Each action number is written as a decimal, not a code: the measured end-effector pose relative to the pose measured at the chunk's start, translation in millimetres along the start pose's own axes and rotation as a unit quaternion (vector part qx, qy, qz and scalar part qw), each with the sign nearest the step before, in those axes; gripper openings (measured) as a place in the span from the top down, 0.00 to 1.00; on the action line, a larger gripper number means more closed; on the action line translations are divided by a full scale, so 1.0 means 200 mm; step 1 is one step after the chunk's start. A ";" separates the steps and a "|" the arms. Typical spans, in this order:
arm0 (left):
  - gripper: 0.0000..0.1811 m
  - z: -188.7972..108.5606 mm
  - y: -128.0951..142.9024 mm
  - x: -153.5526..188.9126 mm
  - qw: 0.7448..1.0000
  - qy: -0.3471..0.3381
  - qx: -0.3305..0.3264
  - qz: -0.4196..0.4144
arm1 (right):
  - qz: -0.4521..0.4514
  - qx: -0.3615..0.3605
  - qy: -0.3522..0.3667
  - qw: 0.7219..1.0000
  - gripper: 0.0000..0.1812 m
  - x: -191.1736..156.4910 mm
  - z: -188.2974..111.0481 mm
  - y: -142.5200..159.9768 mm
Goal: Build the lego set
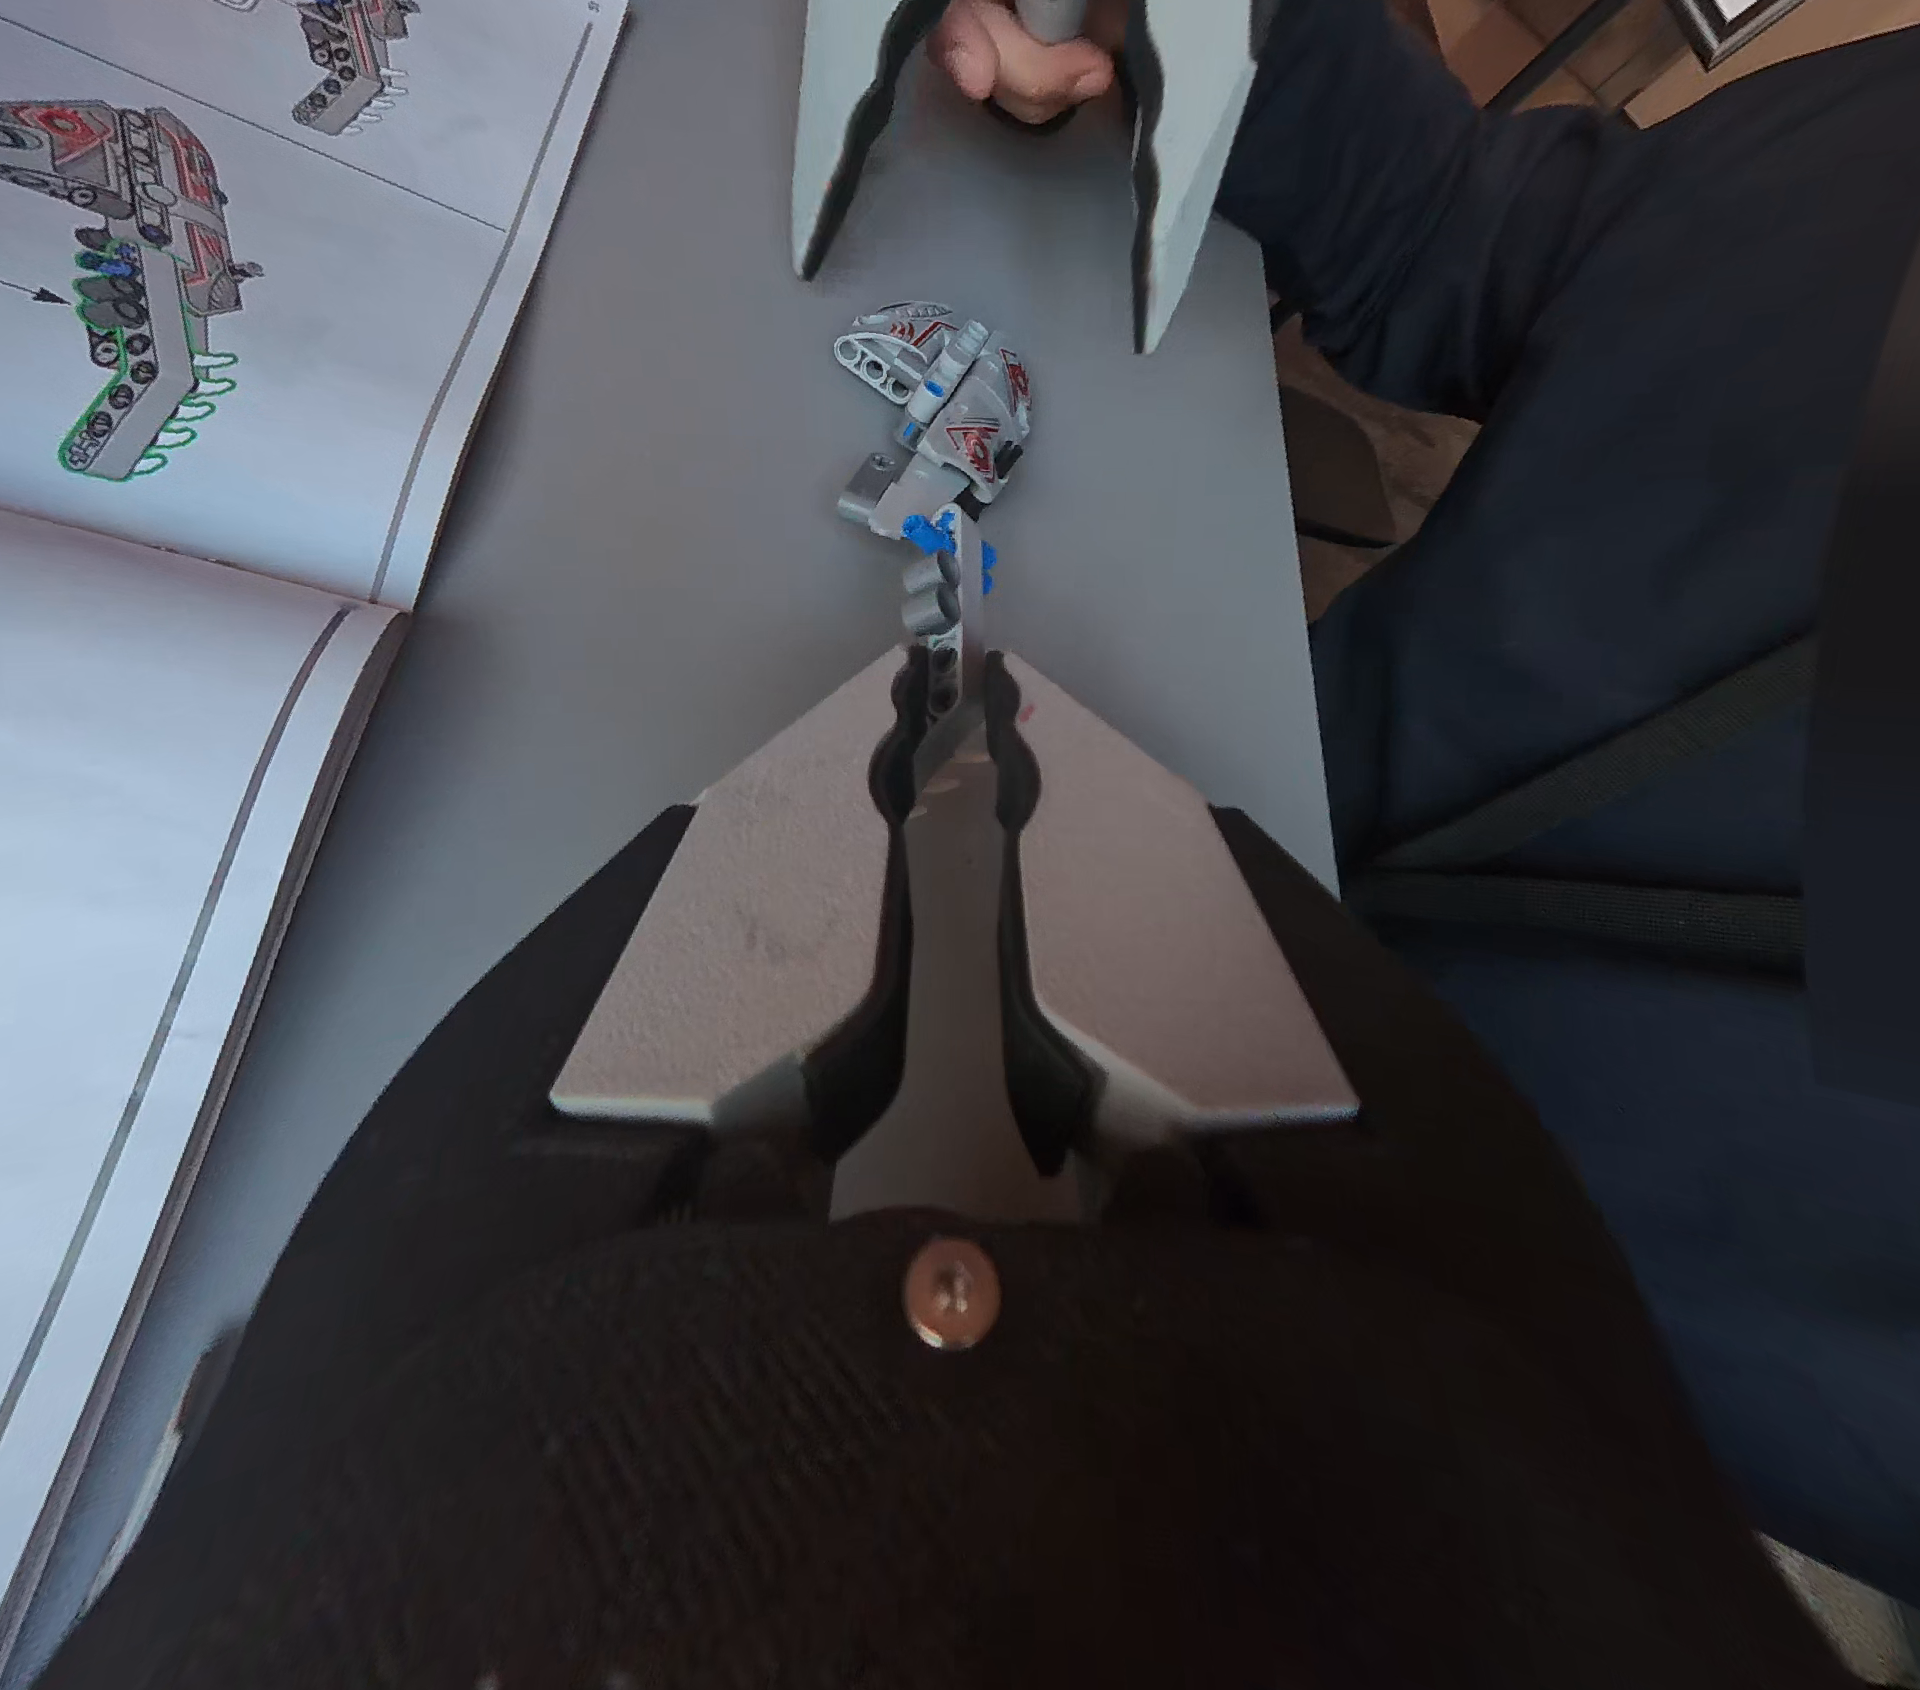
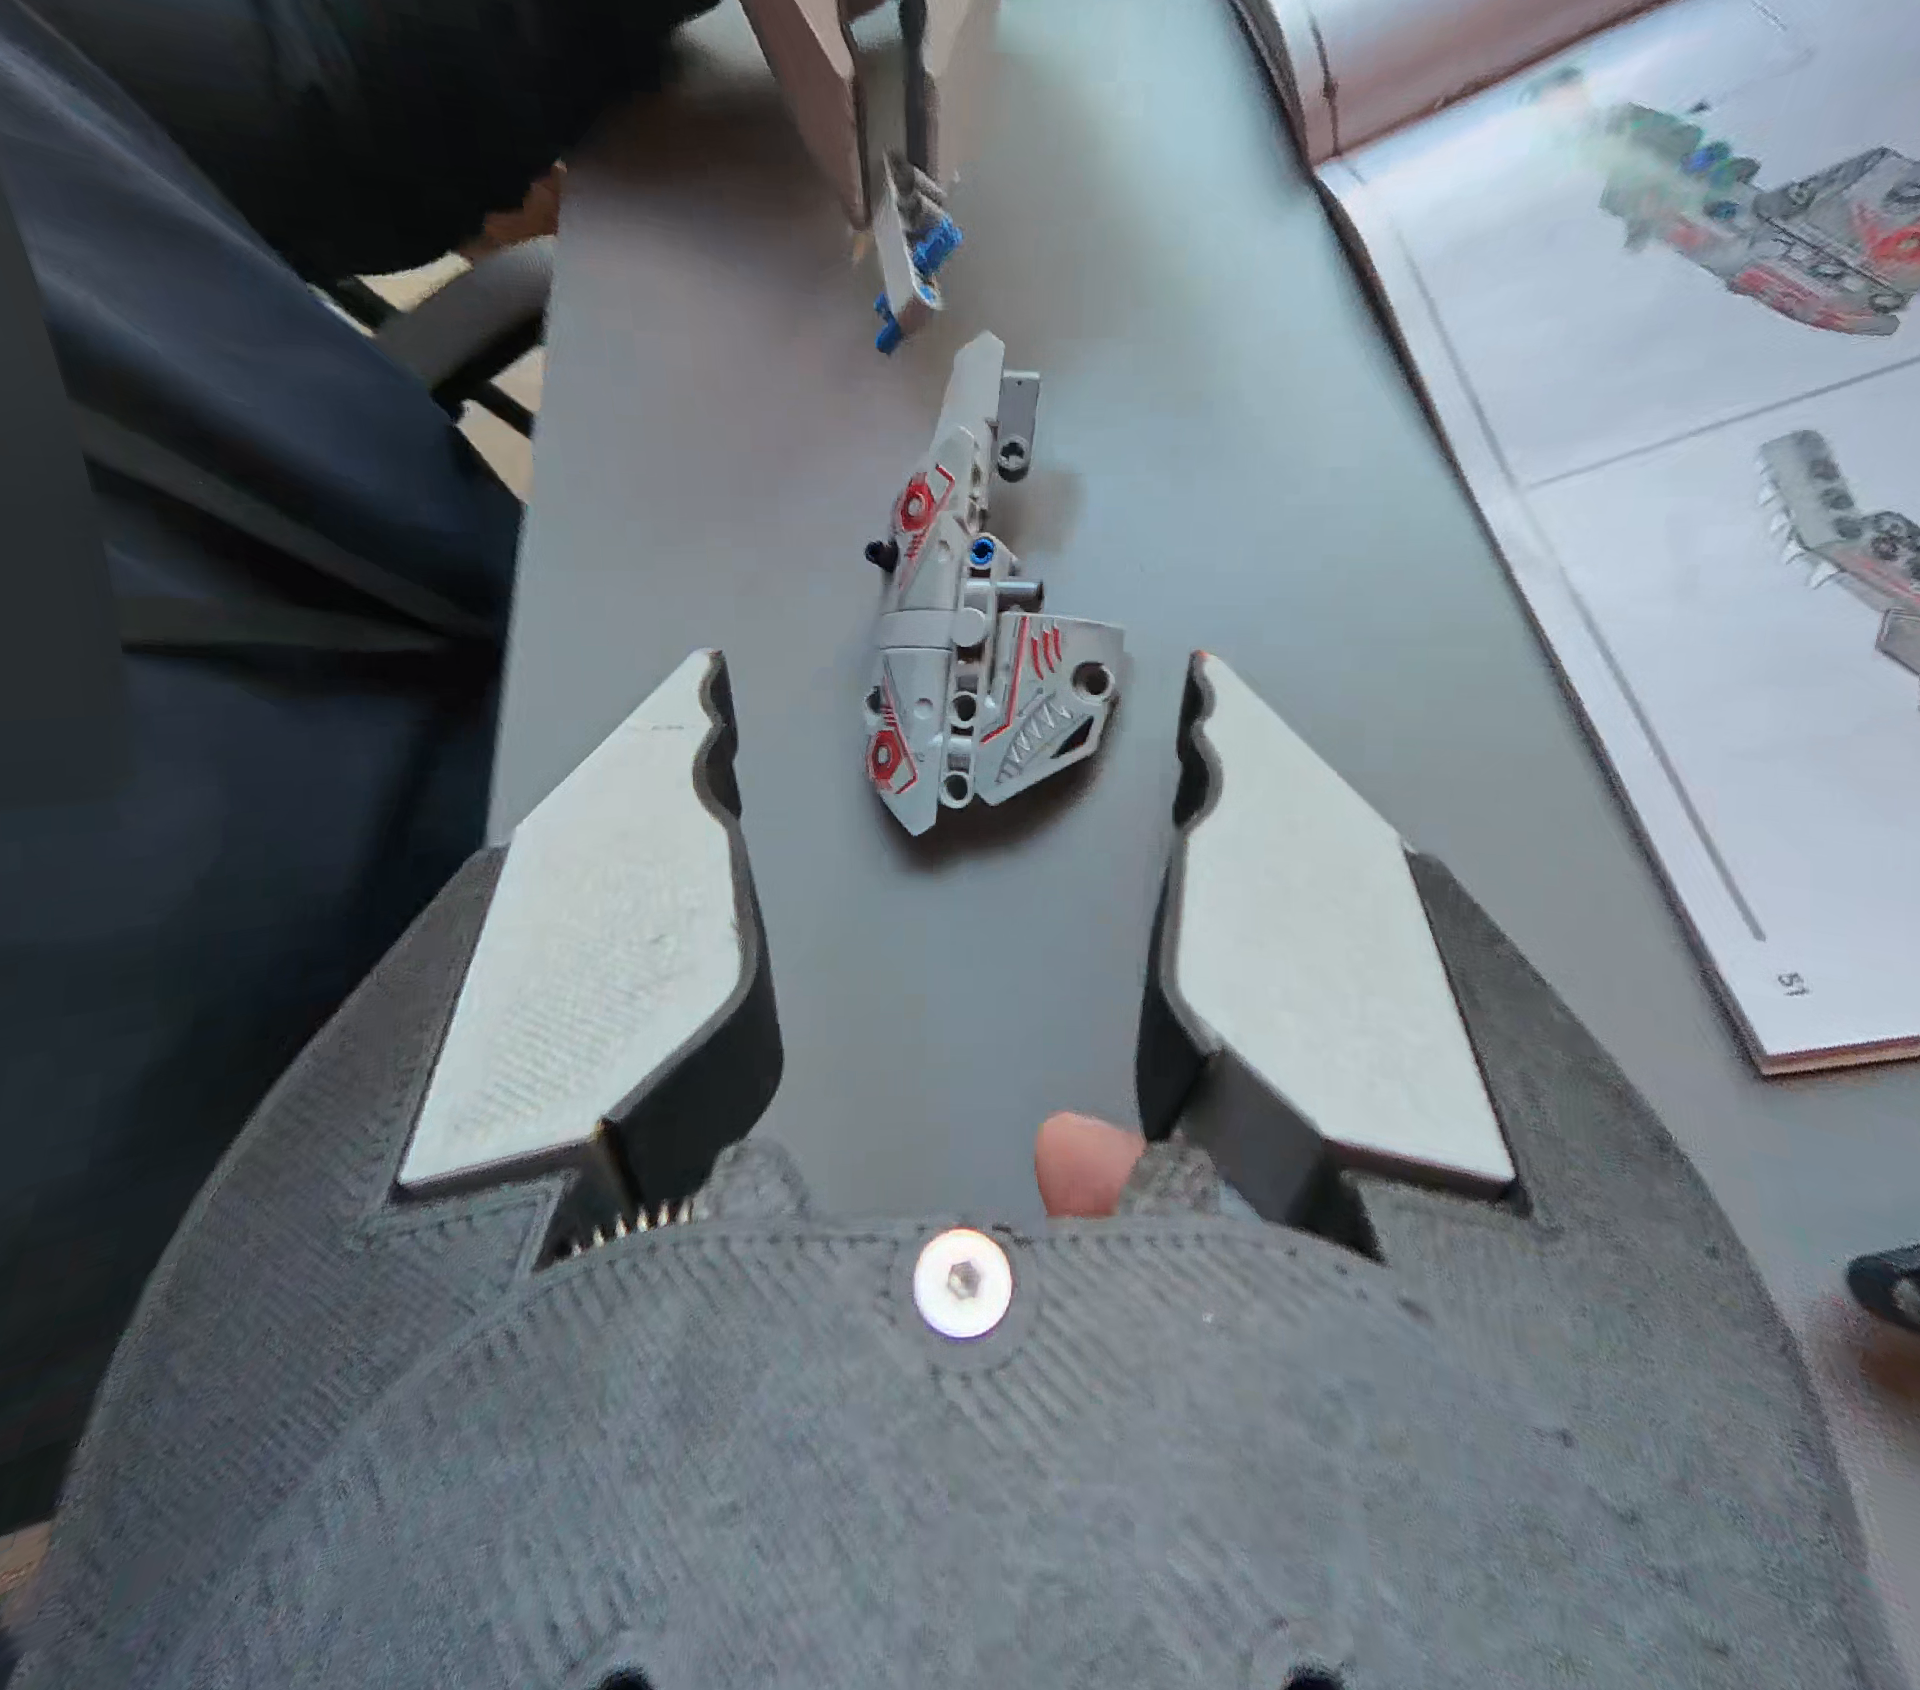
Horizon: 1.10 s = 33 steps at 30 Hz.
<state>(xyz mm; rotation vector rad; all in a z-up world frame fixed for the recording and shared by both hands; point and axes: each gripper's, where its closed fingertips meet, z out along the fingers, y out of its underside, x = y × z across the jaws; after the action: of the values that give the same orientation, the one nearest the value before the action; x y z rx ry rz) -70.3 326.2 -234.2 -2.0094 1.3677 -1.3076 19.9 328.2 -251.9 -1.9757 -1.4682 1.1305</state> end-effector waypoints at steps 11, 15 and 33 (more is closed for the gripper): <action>0.96 -0.04 -0.01 -0.02 1.000 -0.018 0.008 0.002 | -0.152 -0.039 0.054 0.986 0.72 -0.02 0.09 0.03; 0.96 -0.05 0.01 -0.01 1.000 -0.019 0.002 0.008 | -0.385 0.003 0.166 0.908 0.74 -0.03 0.04 -0.03; 0.96 -0.14 0.08 -0.02 0.999 -0.035 0.025 0.010 | -0.514 0.078 0.177 0.835 0.73 0.04 -0.02 -0.06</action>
<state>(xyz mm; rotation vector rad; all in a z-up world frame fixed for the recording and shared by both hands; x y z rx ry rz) -103.0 328.2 -233.7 -1.9841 1.3068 -1.2388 15.9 340.9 -243.7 -0.8999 -1.7583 0.3451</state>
